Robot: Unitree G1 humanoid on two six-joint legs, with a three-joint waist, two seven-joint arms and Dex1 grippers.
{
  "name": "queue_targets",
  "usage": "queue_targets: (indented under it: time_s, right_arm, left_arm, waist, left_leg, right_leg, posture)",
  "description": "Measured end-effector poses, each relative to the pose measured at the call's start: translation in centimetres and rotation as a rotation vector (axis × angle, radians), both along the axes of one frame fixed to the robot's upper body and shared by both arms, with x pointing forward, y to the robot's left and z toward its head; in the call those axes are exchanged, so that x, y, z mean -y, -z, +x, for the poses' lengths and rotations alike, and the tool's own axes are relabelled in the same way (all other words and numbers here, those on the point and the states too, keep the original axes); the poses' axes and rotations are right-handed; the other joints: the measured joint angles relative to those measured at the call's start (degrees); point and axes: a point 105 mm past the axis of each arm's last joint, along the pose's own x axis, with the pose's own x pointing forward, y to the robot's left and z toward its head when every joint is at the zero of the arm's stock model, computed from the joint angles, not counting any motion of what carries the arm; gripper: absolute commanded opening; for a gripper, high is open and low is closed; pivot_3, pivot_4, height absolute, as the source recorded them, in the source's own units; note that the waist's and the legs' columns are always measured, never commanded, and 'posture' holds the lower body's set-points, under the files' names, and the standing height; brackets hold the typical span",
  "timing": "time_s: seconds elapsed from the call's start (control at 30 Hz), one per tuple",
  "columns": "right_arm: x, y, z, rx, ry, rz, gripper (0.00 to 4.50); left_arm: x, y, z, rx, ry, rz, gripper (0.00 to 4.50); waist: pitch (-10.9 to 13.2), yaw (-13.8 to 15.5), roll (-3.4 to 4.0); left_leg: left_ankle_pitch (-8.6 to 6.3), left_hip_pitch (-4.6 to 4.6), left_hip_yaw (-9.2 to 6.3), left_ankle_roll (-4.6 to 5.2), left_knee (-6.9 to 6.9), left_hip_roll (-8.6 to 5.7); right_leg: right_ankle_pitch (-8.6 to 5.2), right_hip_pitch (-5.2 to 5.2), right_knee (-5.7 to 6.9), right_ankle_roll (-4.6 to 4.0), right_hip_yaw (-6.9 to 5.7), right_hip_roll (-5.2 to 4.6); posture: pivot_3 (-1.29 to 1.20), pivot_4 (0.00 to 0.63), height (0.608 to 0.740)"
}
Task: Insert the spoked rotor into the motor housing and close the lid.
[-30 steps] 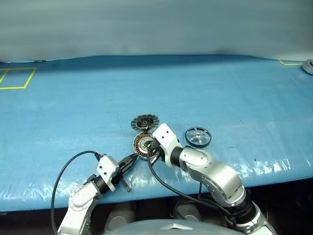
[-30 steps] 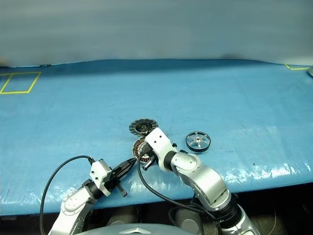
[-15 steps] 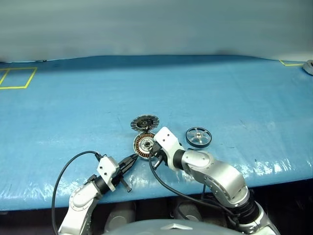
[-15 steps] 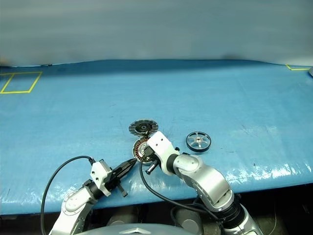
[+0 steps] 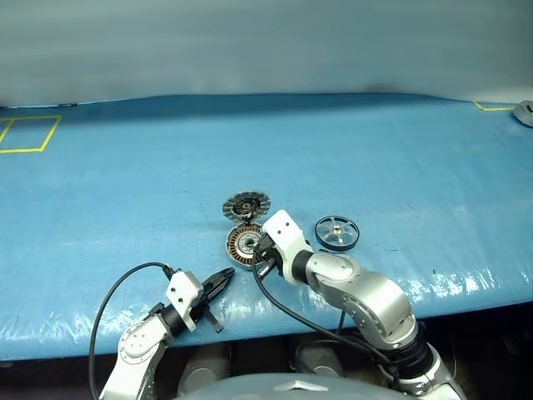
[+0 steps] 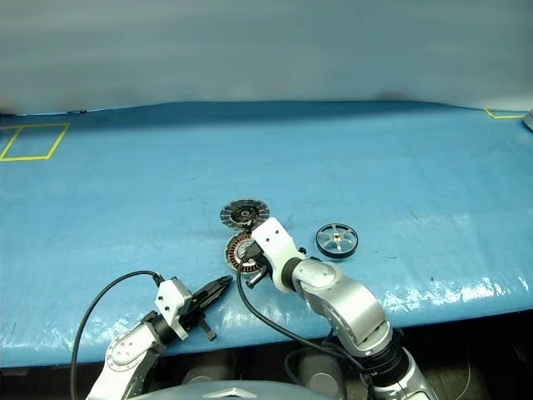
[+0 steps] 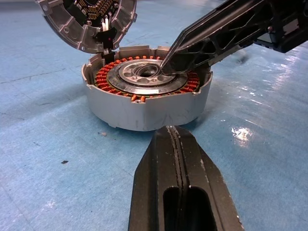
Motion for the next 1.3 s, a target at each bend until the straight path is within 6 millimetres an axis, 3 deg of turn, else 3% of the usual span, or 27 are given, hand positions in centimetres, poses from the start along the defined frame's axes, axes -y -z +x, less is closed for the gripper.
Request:
queue_targets:
  time_s: [0.8, 1.3]
  right_arm:
    - [0.35, -0.32, 0.9, 0.062, 0.048, -0.011, 0.01]
    - [-0.43, -0.02, 0.63, 0.06, 0.013, -0.049, 0.01]
  left_arm:
    - [-0.19, 0.01, 0.37, 0.032, -0.036, -0.011, 0.0]
    - [-0.27, -0.07, 0.54, 0.018, -0.055, -0.008, 0.0]
  waist:
    - [-0.01, -0.02, 0.02]
    - [-0.01, -0.15, 0.02]
  left_leg:
    - [0.0, -0.01, 0.0, 0.0, 0.01, 0.0]
    - [0.0, -0.01, 0.0, 0.0, 0.02, 0.0]
  right_leg:
    - [0.01, 0.0, 0.01, 0.01, 0.0, 0.01]
    - [0.02, -0.01, 0.01, 0.01, 0.0, 0.01]
  posture:
    - [0.0, 0.15, 0.74]
    - [0.0, 0.15, 0.74]
